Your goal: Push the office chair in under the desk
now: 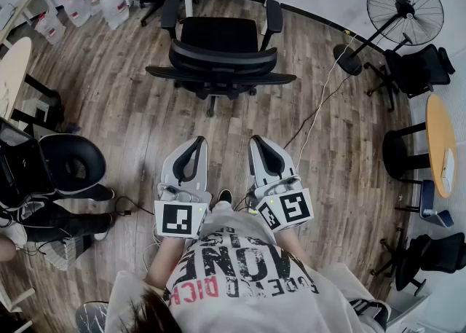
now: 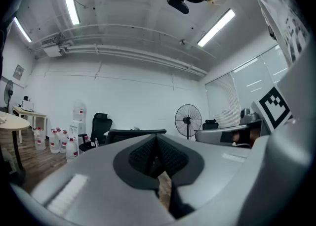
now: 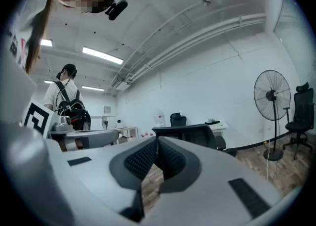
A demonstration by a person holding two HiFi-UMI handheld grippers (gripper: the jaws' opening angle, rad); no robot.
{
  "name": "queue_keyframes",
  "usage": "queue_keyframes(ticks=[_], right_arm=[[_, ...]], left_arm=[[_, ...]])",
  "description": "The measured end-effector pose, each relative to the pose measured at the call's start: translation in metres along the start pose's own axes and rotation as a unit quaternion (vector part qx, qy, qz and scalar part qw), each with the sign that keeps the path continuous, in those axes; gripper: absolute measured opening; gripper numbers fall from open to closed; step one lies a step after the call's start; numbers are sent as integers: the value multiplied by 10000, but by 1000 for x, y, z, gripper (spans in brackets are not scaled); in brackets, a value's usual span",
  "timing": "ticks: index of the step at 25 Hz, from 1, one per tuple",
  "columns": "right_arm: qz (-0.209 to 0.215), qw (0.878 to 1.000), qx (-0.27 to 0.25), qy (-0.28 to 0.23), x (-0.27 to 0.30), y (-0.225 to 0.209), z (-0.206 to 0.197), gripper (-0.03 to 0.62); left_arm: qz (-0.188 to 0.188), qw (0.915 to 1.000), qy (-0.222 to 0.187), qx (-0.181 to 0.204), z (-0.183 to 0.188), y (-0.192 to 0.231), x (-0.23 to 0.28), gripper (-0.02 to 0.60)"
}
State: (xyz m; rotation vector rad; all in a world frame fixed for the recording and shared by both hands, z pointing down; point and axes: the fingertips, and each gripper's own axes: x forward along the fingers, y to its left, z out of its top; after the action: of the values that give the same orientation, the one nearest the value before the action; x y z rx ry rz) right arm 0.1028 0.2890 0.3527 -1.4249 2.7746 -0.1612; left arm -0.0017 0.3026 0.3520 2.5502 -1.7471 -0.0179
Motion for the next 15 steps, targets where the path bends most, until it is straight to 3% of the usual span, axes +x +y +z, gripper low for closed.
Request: queue_keyframes(ticks=[15], right_arm=[[108,9999,-67,-48,-11,-20,3,21]], left_arm=[[20,9993,-214,301,4,-16,13,12]])
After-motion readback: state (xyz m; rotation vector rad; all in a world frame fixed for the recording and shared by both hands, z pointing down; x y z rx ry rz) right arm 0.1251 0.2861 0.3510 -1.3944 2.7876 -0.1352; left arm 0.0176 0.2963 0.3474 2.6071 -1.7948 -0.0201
